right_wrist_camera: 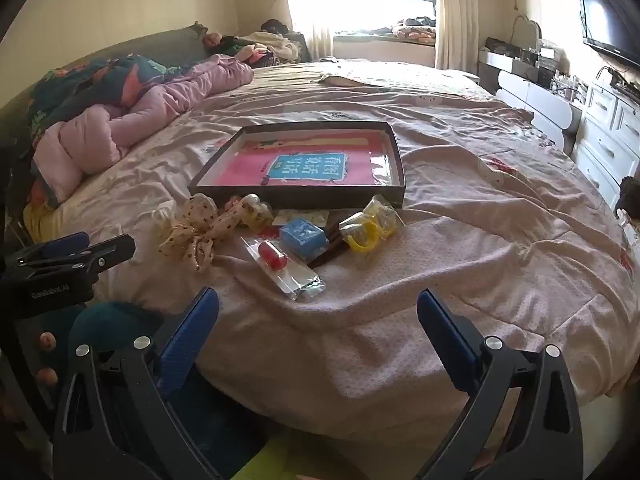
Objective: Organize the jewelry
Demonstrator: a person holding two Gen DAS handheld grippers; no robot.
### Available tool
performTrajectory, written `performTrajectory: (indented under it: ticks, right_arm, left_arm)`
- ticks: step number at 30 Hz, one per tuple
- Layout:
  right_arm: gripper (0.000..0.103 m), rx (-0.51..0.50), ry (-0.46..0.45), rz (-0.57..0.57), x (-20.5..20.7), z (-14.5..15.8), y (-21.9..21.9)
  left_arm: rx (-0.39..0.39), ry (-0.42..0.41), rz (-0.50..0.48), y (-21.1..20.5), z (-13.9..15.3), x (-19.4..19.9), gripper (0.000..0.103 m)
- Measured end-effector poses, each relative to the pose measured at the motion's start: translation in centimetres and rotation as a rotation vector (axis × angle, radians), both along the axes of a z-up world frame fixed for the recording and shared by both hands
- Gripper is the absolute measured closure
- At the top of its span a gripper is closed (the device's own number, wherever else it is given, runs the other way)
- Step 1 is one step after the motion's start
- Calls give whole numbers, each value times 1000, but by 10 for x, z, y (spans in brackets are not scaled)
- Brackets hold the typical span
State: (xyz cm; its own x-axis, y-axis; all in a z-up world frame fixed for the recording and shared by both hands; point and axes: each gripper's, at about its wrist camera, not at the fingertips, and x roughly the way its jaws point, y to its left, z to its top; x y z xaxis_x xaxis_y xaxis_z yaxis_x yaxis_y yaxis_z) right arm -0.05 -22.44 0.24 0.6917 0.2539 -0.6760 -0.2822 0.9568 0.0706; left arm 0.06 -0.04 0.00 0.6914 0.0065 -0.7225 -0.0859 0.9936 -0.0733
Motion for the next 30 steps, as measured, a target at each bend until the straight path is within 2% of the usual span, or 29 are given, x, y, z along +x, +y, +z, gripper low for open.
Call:
performTrajectory:
  ticks: [4, 17, 30]
  right_arm:
    - [6, -4, -6, -1, -1, 1, 0]
    - [6, 6, -9, 6, -6, 9, 2]
    - [6, 12, -13, 6, -9, 8, 2]
  left_arm:
    - [-13, -20, 2, 2, 0, -1, 11]
    - [-1, -15, 9, 5, 13, -7, 11]
    - [5, -22, 6, 2, 11, -8, 11]
